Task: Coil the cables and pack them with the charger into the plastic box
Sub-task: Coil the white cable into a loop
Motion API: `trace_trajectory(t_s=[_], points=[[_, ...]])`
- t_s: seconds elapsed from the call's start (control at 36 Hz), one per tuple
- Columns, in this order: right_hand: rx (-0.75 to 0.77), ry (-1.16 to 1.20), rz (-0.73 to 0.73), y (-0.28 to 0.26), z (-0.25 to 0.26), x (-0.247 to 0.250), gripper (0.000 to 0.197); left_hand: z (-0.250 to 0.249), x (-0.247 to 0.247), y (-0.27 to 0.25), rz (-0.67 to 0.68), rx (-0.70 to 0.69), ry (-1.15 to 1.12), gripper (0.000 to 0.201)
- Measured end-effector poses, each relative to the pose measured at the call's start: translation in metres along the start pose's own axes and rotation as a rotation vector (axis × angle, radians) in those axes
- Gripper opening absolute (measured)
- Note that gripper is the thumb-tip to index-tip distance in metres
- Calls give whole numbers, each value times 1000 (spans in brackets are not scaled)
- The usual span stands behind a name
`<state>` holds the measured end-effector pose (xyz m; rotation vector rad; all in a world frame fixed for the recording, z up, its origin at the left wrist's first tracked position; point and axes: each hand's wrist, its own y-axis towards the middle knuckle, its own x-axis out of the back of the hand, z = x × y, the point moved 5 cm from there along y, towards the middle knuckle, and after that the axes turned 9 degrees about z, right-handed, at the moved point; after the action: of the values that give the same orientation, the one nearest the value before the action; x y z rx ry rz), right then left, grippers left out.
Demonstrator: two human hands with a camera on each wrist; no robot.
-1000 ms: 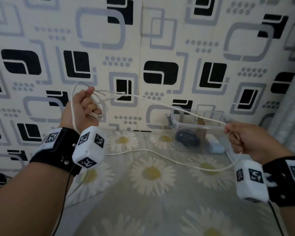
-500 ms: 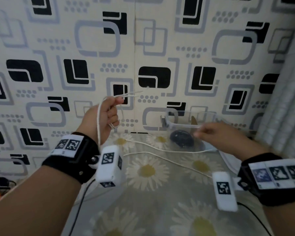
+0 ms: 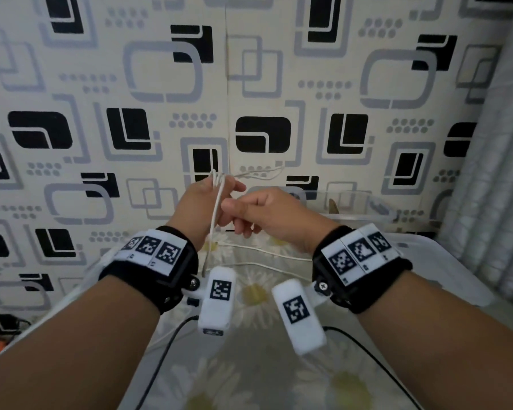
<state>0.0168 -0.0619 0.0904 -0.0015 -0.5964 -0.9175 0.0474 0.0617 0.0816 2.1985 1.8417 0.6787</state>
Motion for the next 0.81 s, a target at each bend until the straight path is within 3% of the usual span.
trace_trajectory(t_s=[0.08,0.14,0.19,0.25,0.33,0.39,0.47,0.56,0.64,0.81], points=[[12,8,-37,3,1,1,42,5,-3,3,35,12,120,25],[9,-32,-55,3,-2,2,32,6,-6,5,12,45,110,10],[-13,-63,-74,1,-6,4,20,10,-4,7,-60,94,128,28],[-30,-61,-112,-2,-13,11,15,13,3,8,-123,94,158,25],[-60,-75,-226,-8,-24,29,18,21,16,7,-131,121,88,27],[-86,-43,-225,-11,-31,34,23,23,19,5,-130,122,104,28],[-120,-47,-144,-7,-31,24,45,15,10,4,-131,80,305,25],[-83,-68,-151,1,-23,12,43,5,-12,4,-45,-2,543,24],[-67,-65,-193,3,-24,15,35,6,-12,3,-76,7,499,26],[-212,-120,-324,-16,-54,53,36,10,21,-4,-164,74,385,25]])
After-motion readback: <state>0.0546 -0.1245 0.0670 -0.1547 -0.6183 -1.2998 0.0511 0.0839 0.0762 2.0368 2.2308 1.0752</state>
